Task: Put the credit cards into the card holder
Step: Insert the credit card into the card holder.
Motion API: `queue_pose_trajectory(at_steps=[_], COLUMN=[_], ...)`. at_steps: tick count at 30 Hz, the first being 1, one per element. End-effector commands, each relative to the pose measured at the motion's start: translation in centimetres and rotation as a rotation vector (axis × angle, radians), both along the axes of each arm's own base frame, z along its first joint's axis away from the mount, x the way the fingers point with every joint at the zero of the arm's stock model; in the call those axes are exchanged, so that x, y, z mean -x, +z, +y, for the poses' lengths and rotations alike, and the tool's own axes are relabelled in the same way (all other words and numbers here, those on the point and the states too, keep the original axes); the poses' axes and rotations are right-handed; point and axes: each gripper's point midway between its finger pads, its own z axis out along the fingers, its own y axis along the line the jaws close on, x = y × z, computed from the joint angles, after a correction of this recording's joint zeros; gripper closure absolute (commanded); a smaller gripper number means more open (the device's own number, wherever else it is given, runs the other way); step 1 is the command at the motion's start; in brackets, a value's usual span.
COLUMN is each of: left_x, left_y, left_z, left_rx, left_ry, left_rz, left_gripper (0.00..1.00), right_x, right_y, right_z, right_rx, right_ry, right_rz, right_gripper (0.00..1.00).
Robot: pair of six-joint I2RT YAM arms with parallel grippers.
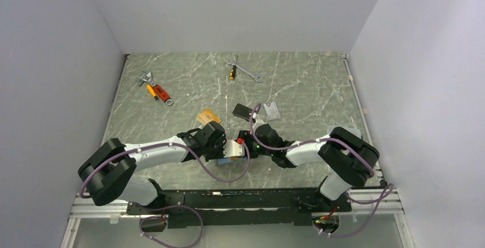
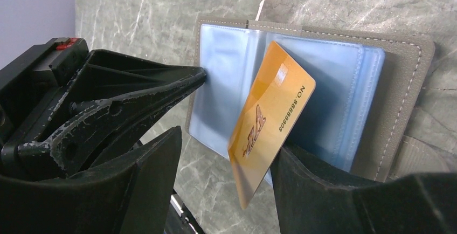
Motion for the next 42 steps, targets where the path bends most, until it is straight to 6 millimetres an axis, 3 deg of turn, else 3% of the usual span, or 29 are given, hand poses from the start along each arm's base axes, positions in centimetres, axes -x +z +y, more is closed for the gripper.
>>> queue_pose_trajectory(at_steps=[1,14,17,33,42], left_x=[1.2,1.5,1.5,1.4,1.3], left_y=[-1.2,-1.3,-1.3,-1.0,-0.8], left_z=[1.7,2.1,2.1,1.9,1.8], left_rx=[-0.064,-0.069,-0.068,-0.064,-0.064], left_ry=[0.004,0.000,-0.002,-0.010,-0.016], left_rz=[0.039,0.038,0.038,0.028,0.023], left_gripper=[1.00,1.00,1.00,1.00,1.00], right_x=[2.0,1.0,0.7,0.4,0.5], right_y=[-5.0,-2.3,-2.4,-2.9,-3.3], right_z=[-4.2,-4.3,-4.7,-4.2,-4.3], right_rx=[0.249,0.211,0.232,0.194,0.212], right_ry=[-0.003,0.022,0.012,0.004,0.020], right_rz=[0.106,0.069,0.069,0.090,0.113], right_gripper=[0.37,0.49,0.52,0.89,0.96])
